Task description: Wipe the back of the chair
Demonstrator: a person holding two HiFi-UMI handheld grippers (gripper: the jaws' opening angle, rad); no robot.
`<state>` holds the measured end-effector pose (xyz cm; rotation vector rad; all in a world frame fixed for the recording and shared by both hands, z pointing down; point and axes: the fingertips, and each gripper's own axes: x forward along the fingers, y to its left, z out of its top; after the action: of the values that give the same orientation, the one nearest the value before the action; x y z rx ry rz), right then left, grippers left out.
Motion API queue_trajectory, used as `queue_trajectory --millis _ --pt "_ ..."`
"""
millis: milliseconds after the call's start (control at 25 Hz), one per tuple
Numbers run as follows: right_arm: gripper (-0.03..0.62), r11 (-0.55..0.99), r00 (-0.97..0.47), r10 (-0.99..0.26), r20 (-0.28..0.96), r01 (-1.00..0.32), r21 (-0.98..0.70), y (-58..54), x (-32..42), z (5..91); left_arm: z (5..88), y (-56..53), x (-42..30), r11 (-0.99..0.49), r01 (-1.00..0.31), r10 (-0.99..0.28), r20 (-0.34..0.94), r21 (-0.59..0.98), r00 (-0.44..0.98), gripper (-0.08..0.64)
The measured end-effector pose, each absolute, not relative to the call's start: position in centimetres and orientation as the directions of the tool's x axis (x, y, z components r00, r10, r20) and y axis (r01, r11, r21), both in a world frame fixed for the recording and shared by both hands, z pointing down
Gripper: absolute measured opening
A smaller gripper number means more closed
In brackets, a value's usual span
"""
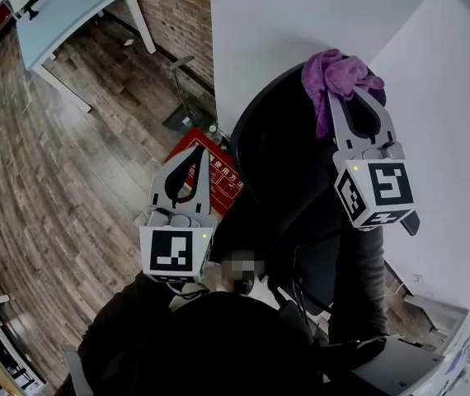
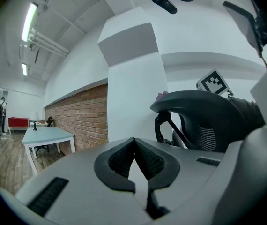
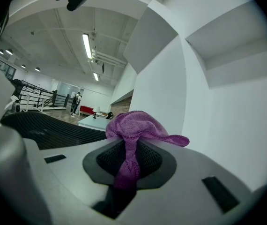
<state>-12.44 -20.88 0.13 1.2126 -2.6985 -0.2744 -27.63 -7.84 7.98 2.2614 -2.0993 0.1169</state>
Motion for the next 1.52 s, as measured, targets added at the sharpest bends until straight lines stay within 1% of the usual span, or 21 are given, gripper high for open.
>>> queue_trajectory --millis 720,800,920,1240,1520 --pt "0.058 0.759 -0.758 -0.643 0.106 -0.613 0.22 -12.9 -16.6 1.1 7.3 -2.1 -27.5 -0.055 -0.998 -0.997 0.061 -0.026 0.053 0.009" --pt "0.057 0.766 -0.766 -0.634 0.106 -0.603 0.221 -12.1 -16.9 1.1 7.3 -1.4 -27.5 -0.052 -0.998 -0.997 0.061 -0.039 0.05 0.009" --pt "0.057 0.779 -0.78 -0.617 0.107 -0.586 0.223 -11.0 -17.3 1.0 6.8 -0.5 -27.4 -0.032 -0.999 -0.998 0.048 -0.01 0.032 0.009" --pt "0.057 0.811 -0.812 -0.571 0.122 -0.534 0.24 -8.2 -18.3 0.9 6.4 1.7 -27.3 -0.021 -0.999 -0.999 0.041 -0.028 0.02 0.009" --pt "0.057 0.829 -0.832 -0.54 0.126 -0.501 0.247 -5.5 -18.8 0.6 5.6 3.5 -27.0 -0.029 -0.999 -0.999 0.025 -0.02 0.028 0.009"
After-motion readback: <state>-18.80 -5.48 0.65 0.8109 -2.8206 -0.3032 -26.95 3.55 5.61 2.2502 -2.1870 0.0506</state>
